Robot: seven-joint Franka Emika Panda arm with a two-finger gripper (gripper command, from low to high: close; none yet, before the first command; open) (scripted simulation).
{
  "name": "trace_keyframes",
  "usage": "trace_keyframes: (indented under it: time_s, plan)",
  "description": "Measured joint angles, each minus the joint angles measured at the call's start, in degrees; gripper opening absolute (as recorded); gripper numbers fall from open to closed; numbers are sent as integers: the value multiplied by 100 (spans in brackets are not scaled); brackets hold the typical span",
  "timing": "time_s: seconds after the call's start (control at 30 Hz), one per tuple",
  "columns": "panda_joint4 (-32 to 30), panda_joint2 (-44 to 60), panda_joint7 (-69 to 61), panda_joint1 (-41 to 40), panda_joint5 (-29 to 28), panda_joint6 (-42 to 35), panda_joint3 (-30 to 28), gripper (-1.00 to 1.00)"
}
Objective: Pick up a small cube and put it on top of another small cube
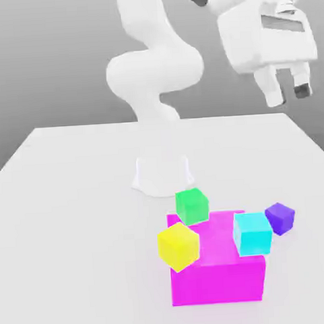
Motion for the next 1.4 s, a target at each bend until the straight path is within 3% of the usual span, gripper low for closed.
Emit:
trace_keyframes:
  time_s: [0.37,0.6,0.77,0.93,0.97,1.2,1.4]
  plan:
    - [-1006,1394,-2394,1354,120,999,302,0]
    - [-1619,2237,-3359,1925,-511,1661,651,0]
    - [-1552,2953,-3170,2036,-1006,2254,409,0]
    - [-1422,3728,-3115,2075,-1061,2880,359,0]
    - [-1404,3843,-3114,2056,-1053,2972,382,-100]
    - [-1402,3851,-3103,2055,-1068,2966,379,-100]
    - [-1541,3023,-3151,2052,-1037,2301,383,-100]
